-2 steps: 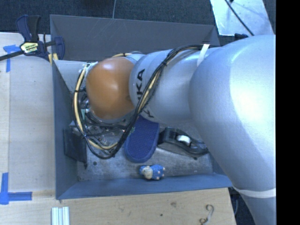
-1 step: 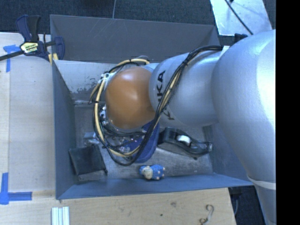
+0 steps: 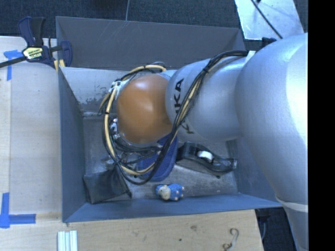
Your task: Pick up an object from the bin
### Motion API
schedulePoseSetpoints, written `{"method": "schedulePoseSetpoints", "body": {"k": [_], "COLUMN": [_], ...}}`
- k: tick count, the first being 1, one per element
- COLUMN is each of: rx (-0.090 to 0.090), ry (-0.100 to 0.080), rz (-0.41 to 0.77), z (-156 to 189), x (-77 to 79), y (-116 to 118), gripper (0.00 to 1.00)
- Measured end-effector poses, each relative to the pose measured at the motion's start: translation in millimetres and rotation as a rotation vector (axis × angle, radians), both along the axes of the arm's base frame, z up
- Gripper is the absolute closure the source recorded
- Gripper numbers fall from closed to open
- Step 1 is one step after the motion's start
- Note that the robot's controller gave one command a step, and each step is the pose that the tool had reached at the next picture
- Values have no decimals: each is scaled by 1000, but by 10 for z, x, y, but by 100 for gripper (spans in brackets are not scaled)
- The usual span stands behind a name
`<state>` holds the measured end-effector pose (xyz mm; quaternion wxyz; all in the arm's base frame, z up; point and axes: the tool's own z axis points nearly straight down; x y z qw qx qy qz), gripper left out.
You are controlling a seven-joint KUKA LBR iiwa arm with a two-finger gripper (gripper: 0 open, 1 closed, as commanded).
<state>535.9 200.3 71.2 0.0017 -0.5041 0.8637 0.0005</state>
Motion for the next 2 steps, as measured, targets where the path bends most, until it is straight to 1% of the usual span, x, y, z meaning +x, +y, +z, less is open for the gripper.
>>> {"method": "schedulePoseSetpoints", "body": {"k": [1, 2], "rx": [1, 1], "ry": [-2, -4], "rz": [-4, -8], "z": [64, 434], "x": [10, 25], "y": [1, 6], "gripper": [100, 100]}}
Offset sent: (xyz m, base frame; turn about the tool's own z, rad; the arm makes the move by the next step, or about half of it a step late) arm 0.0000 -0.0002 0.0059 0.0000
